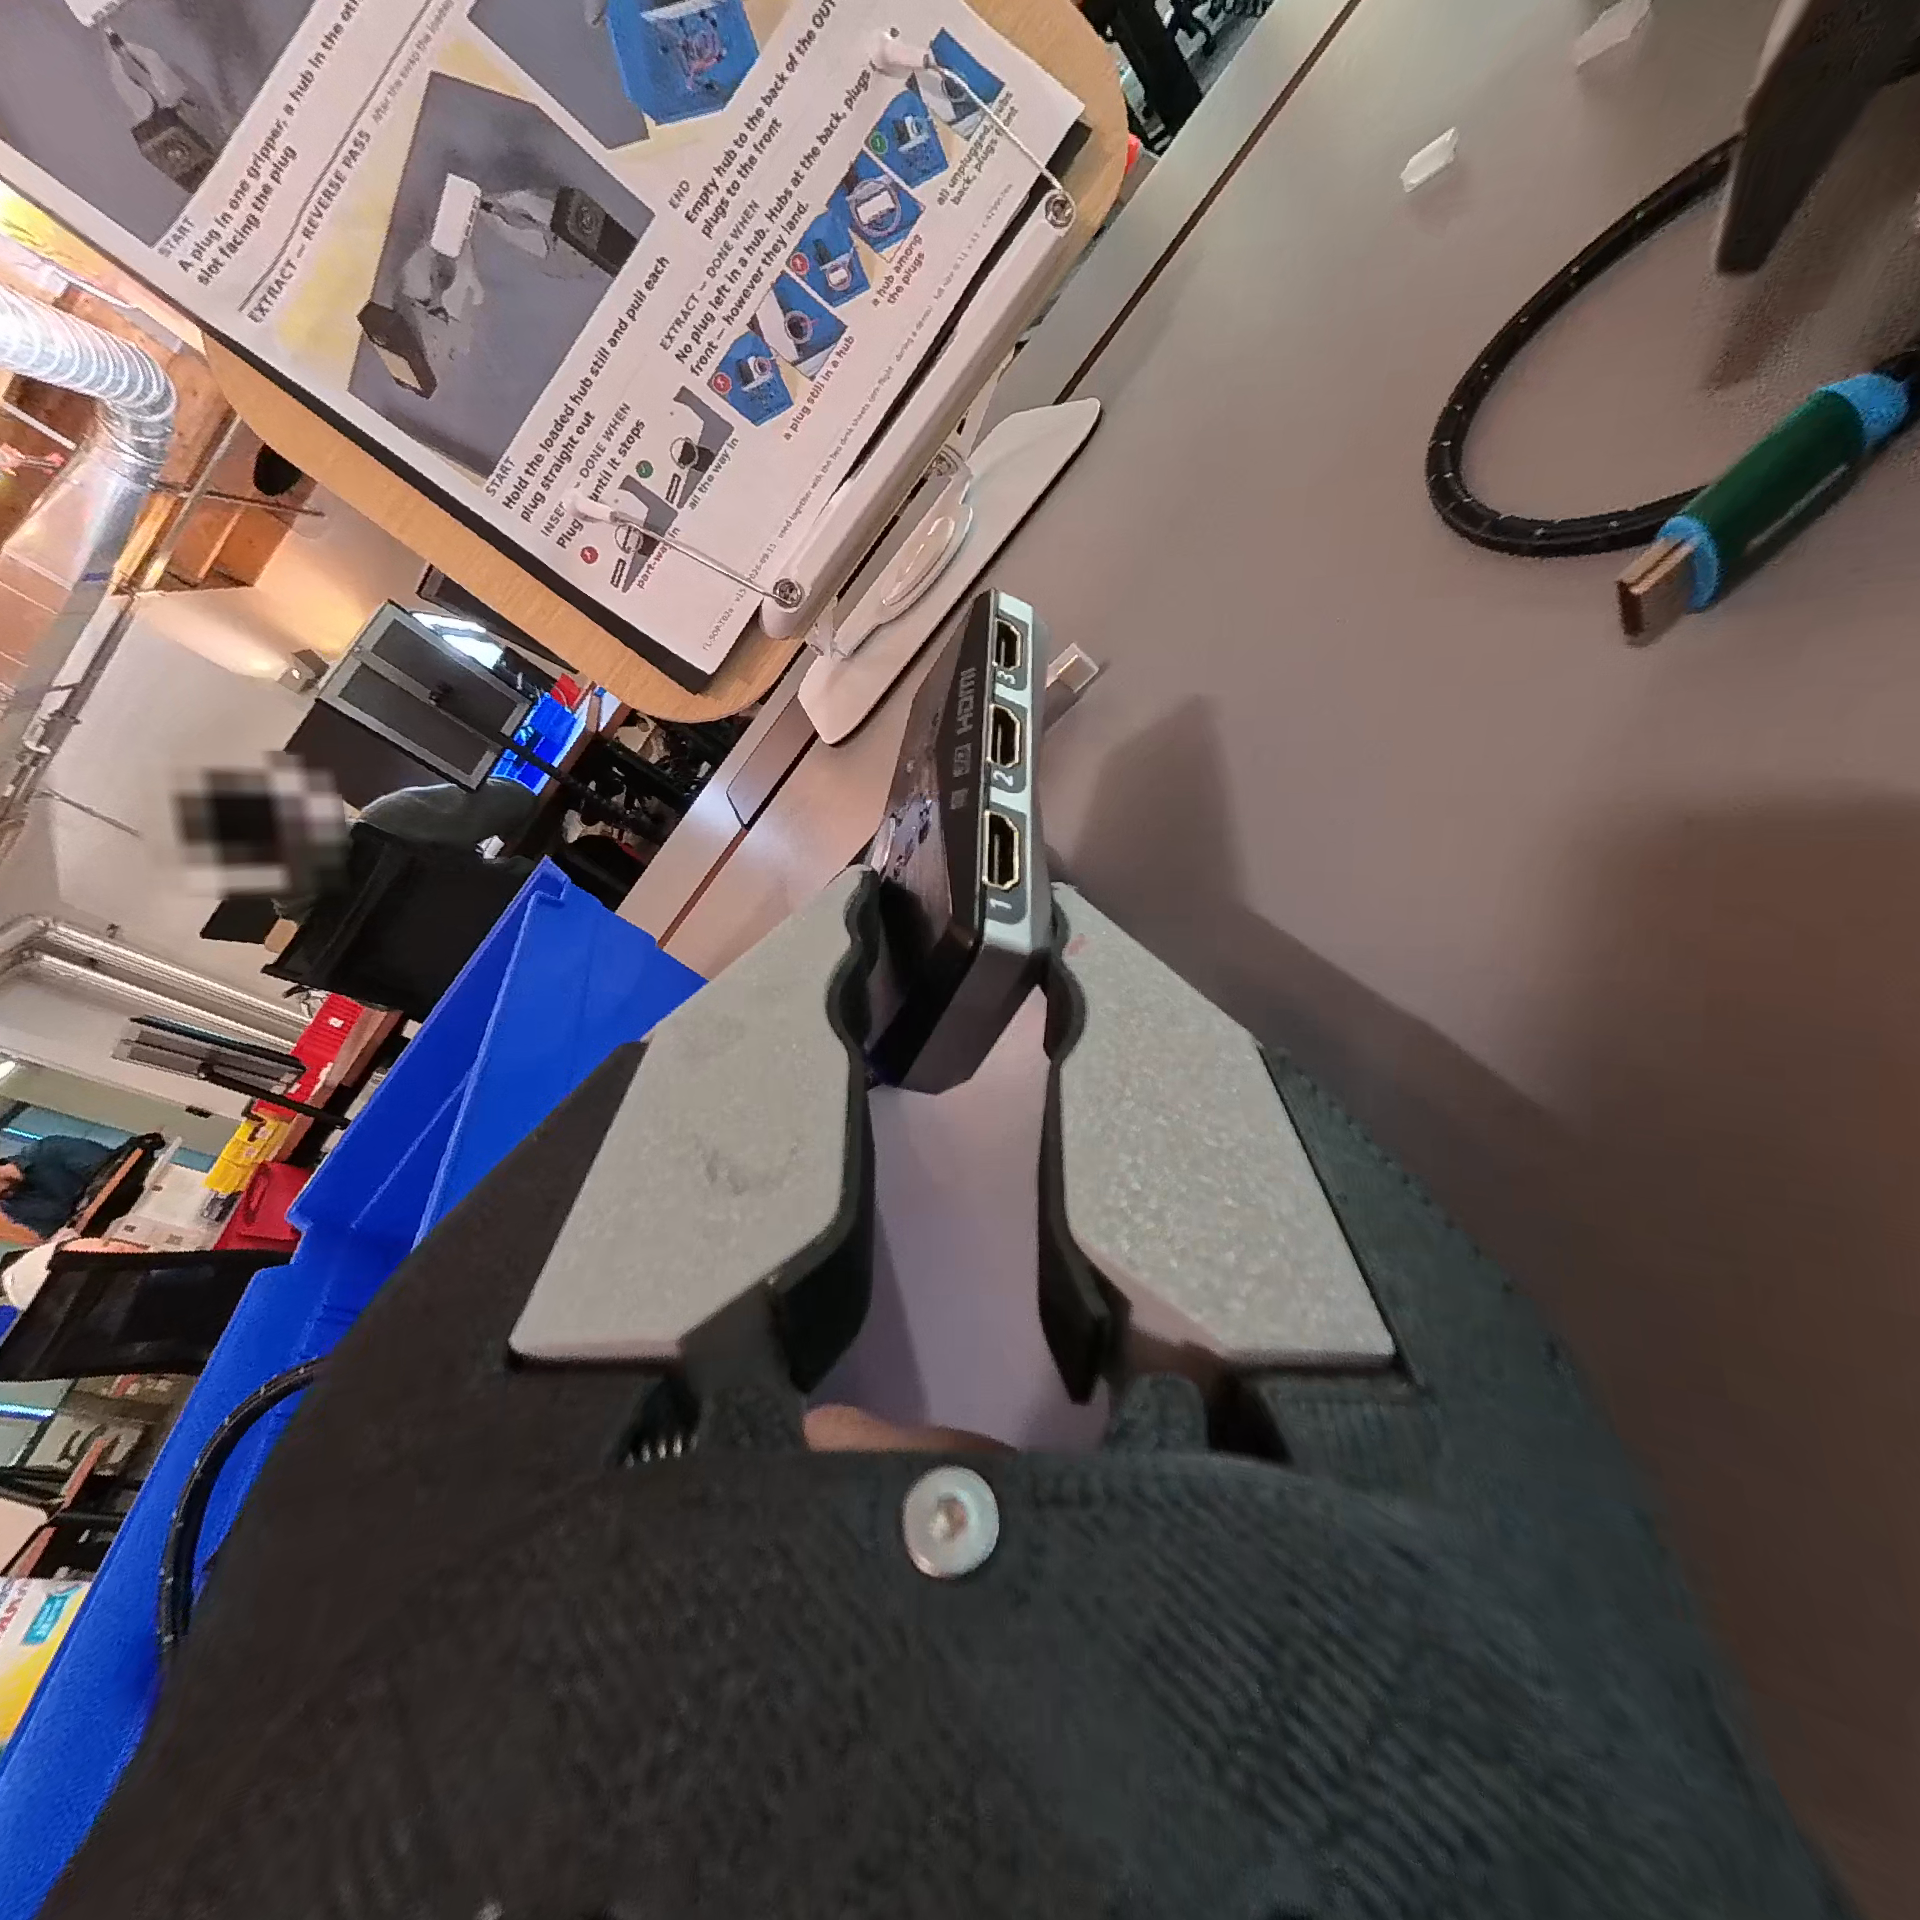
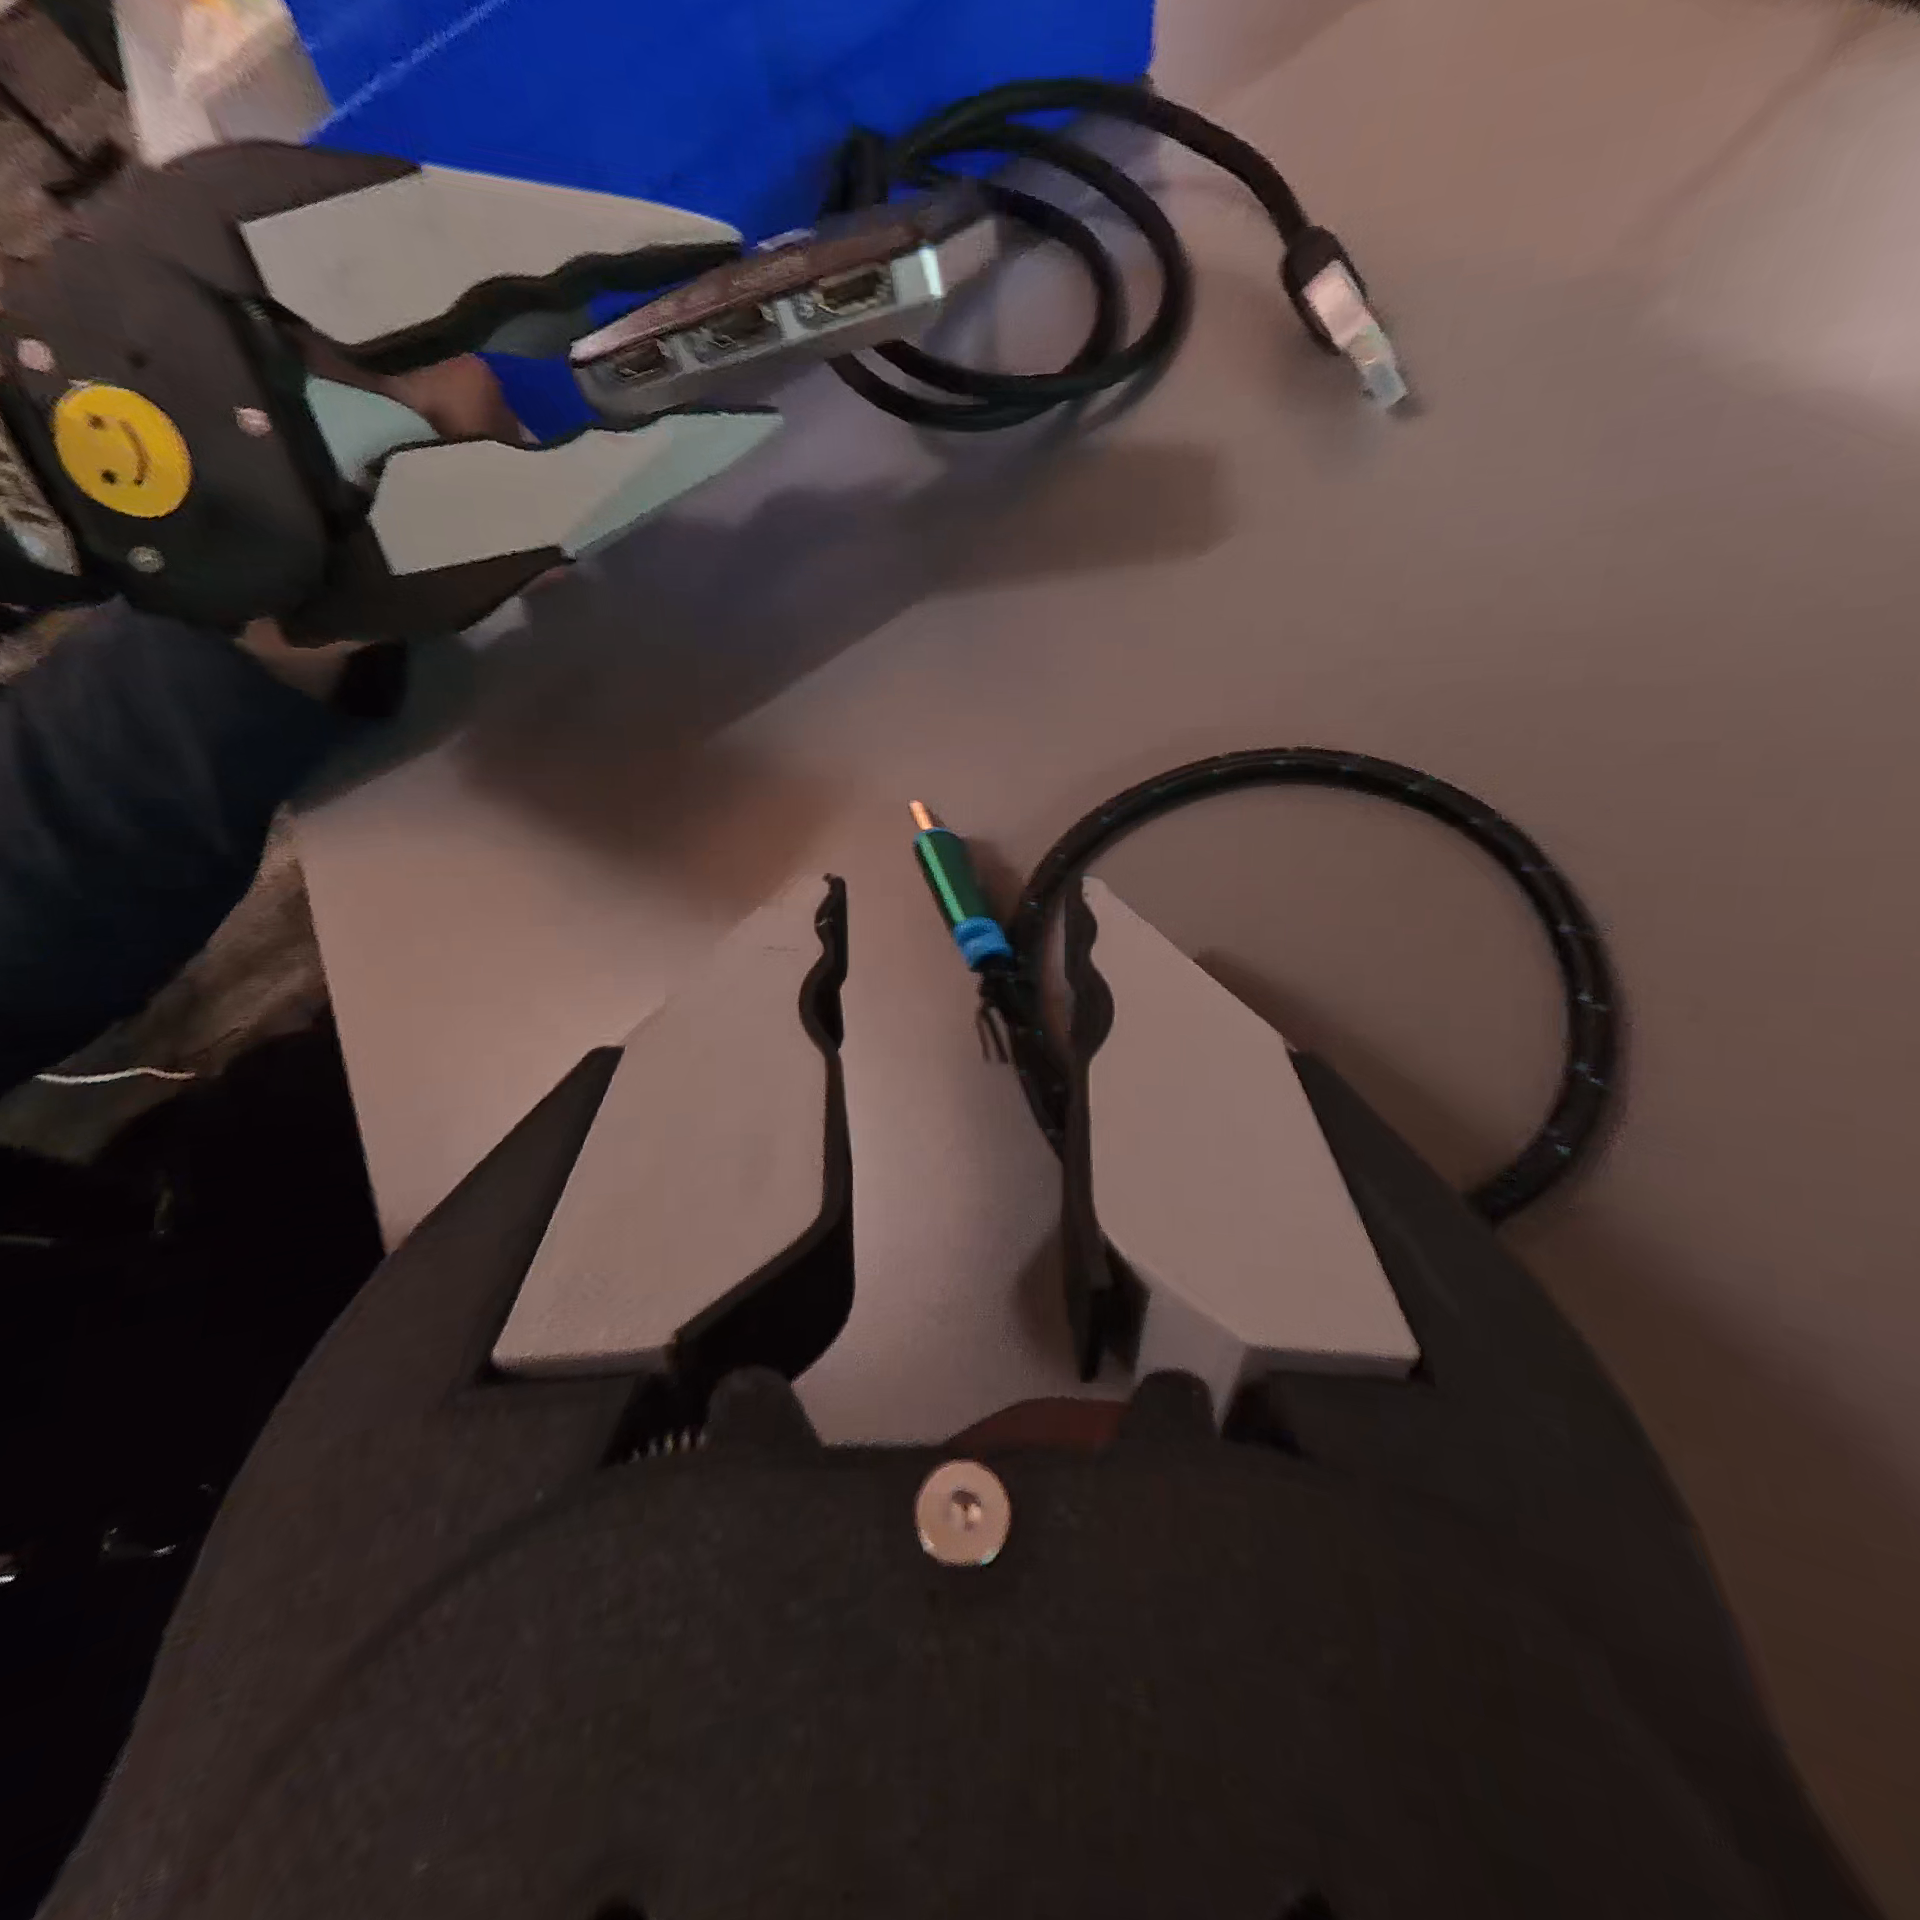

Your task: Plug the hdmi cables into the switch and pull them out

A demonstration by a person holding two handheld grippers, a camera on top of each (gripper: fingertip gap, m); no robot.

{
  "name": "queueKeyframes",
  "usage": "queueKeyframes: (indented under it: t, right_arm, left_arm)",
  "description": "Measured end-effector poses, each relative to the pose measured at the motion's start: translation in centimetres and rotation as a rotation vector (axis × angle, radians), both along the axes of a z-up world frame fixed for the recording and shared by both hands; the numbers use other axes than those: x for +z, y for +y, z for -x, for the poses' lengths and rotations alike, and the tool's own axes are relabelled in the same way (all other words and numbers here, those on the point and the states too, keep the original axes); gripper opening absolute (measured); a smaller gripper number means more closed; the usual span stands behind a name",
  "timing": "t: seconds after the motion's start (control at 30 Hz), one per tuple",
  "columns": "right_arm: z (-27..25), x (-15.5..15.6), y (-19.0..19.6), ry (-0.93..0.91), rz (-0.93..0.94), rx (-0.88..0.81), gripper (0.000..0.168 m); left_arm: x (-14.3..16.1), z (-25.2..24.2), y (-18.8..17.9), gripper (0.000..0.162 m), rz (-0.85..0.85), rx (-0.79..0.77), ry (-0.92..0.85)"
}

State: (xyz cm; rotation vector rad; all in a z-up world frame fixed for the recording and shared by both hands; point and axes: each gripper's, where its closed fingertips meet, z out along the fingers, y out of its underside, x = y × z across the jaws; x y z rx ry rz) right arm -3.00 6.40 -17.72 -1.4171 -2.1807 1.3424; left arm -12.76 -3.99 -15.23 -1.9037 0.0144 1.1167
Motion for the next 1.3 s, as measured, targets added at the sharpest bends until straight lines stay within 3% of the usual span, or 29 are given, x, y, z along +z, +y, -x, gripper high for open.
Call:
queueKeyframes:
  t: [0.2, 0.4, 0.67, 0.77, 0.93, 1.13, 1.3]
  right_arm:
    - [-0.3, -2.9, 0.1, -0.081, -0.143, 0.073, 0.042]
    - [0.4, -3.7, 0.4, 0.155, -0.484, 0.137, 0.009]
    - [1.4, 0.5, 1.4, 0.607, -1.243, 0.151, 0.006]
    - [0.9, 0.0, 0.8, 0.621, -1.44, 0.234, 0.006]
    - [1.5, -0.3, 2.2, 0.516, -1.579, 0.238, 0.006]
    - [1.6, 0.1, 0.5, 0.488, -1.627, 0.309, 0.006]
    - [1.9, -0.3, 1.1, 0.403, -1.661, 0.298, 0.006]
  left_arm:
    - [0.2, 0.0, -0.1, 0.028, -0.01, 0.0, -0.002]
    - [-0.3, -0.8, 0.4, 0.029, 0.018, -0.045, -0.009]
    - [-3.1, -3.6, 1.9, 0.031, 0.155, -0.212, -0.115]
    - [-3.6, -3.9, 2.0, 0.033, 0.161, -0.26, -0.228]
    - [-3.2, -5.5, 2.6, 0.036, 0.115, -0.394, -0.431]
    - [-3.3, -5.0, 3.7, 0.034, 0.152, -0.334, -0.286]
    - [-3.1, -5.0, 3.3, 0.034, 0.122, -0.333, -0.316]
